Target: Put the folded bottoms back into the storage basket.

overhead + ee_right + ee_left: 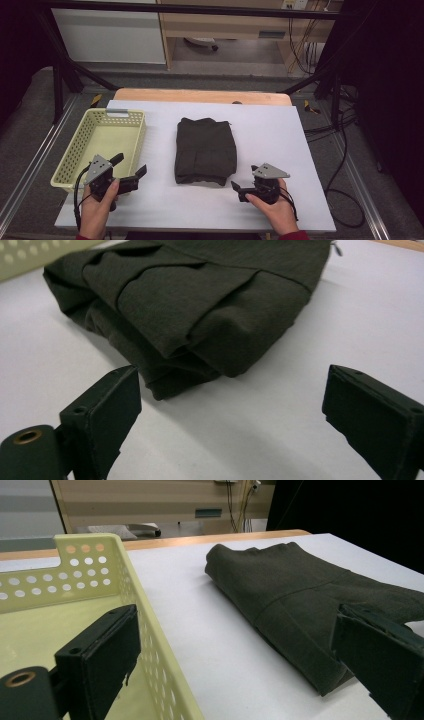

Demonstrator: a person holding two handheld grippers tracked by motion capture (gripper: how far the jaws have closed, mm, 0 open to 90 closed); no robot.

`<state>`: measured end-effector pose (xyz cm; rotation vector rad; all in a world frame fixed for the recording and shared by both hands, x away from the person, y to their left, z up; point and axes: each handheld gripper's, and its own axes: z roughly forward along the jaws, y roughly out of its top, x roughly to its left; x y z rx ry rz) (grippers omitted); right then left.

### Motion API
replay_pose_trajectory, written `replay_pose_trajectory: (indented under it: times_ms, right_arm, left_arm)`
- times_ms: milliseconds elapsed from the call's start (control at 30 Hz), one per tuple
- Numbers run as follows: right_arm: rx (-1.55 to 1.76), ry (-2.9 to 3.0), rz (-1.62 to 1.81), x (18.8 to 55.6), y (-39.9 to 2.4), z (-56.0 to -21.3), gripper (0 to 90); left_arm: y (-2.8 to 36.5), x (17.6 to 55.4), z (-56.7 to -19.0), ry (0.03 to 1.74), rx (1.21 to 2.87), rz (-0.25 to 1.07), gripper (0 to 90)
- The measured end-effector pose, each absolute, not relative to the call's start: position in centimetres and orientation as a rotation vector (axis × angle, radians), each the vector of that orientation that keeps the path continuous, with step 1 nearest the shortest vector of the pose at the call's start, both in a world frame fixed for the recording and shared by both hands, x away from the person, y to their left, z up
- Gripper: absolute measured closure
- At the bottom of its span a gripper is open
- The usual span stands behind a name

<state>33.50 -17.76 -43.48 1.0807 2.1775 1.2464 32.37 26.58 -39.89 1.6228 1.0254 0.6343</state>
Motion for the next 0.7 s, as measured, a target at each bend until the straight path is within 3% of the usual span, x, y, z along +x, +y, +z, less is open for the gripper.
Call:
replay_pose_trajectory:
  times_ms: [567, 700]
  right_arm:
    - [1.087, 2.247, 1.201, 34.0, -16.5, -43.8, 5.9]
    - [1.078, 2.285, 1.184, 34.2, -16.0, -44.1, 9.0]
  left_arm:
    - [26.8, 32.5, -39.9, 1.040, 1.606, 0.639, 5.1]
    - [26.8, 32.5, -39.9, 1.036, 1.606, 0.641, 5.1]
